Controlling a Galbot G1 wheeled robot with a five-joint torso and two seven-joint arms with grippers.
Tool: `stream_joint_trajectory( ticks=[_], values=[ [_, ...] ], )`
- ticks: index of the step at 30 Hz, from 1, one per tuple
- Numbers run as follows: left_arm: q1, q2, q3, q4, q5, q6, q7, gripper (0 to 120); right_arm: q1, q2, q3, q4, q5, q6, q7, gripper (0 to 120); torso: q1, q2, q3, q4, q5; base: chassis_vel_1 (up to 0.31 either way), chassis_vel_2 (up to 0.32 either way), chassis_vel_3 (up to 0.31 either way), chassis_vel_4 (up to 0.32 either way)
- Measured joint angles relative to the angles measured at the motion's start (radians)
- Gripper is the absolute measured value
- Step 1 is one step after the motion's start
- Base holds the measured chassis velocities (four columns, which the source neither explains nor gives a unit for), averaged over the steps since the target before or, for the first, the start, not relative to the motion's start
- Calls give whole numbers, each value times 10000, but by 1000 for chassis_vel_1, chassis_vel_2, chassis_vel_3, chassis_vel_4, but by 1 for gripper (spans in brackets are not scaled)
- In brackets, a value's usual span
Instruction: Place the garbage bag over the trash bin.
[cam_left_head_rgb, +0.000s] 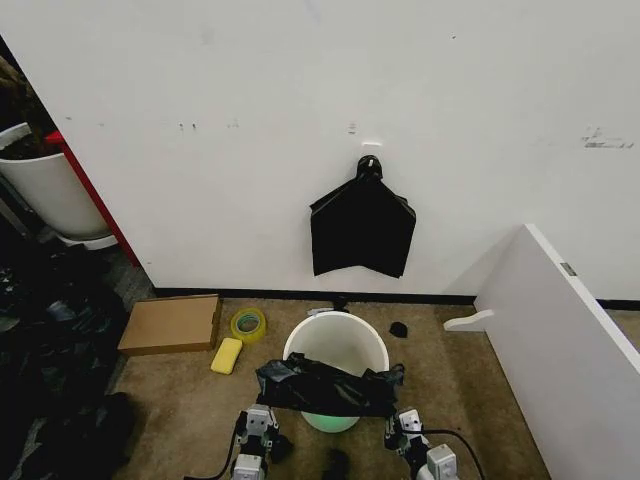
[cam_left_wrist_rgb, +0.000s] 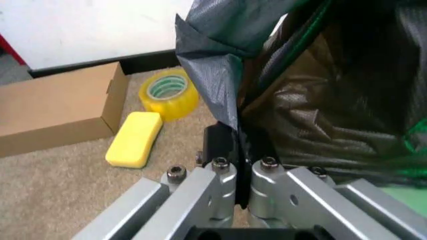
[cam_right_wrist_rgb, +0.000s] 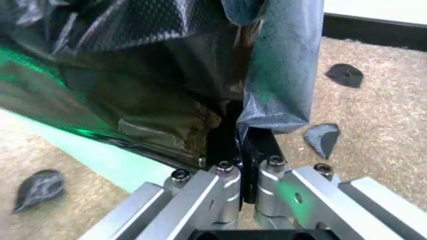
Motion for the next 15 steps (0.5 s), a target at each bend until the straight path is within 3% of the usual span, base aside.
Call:
stream_joint_trajectory(
  ticks=[3, 8, 15],
  values=[
    [15, 120, -15, -259, -255, 221, 129, 0, -271, -162, 98, 326, 100, 11, -333, 0, 0, 0, 0, -1, -1, 0, 0, 0, 0],
    [443, 779, -137, -1483, -1525, 2103, 220, 19, -920, -621, 234, 1158, 261, 122, -804, 23, 0, 0, 0, -1, -1, 0, 0, 0, 0],
    [951, 1800, -366, -2681, -2579, 3550, 670, 41, -1415, -1053, 212, 1834, 260, 50, -832, 45, 0, 0, 0, 0, -2, 0, 0, 0, 0]
  ],
)
